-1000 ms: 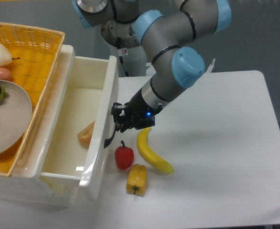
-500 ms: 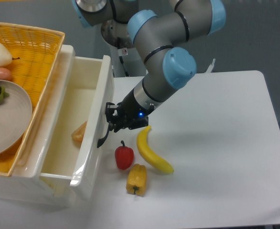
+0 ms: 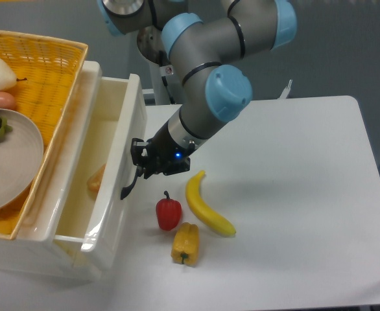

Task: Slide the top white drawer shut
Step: 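Press the drawer front flush with the unit using the gripper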

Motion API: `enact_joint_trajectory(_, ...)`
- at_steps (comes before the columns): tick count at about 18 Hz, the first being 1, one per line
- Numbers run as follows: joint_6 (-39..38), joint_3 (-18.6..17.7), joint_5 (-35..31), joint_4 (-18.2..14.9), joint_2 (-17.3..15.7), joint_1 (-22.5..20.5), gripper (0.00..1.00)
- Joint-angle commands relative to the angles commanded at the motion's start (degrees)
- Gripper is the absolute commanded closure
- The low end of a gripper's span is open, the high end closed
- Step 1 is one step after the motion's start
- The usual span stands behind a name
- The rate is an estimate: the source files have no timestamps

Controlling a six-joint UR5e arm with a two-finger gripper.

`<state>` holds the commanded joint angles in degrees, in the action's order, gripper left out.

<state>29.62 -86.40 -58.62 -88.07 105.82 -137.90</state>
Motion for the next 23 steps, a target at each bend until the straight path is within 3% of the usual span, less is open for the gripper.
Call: enact_joint_trajectory(23, -3.7, -0.1, -0.4, 1.3, 0.2, 4.7, 0.74)
